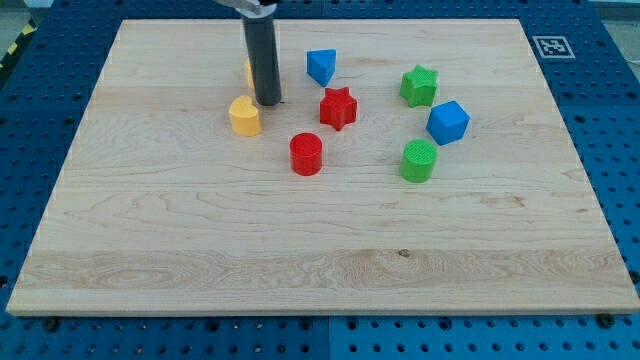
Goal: Push yellow heart towards bottom center
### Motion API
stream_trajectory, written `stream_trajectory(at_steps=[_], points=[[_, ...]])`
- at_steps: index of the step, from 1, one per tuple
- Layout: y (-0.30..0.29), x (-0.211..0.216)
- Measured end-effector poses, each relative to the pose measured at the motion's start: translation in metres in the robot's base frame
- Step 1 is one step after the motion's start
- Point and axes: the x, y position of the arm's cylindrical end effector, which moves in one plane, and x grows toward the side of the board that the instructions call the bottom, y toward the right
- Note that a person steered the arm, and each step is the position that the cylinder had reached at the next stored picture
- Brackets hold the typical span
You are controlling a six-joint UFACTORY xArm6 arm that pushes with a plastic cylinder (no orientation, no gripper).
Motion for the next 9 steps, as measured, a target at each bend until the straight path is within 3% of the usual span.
stream_trajectory(at_steps=[3,5,9], points=[[0.0,0.002],[-0.032,0.006],[-0.041,0.069]])
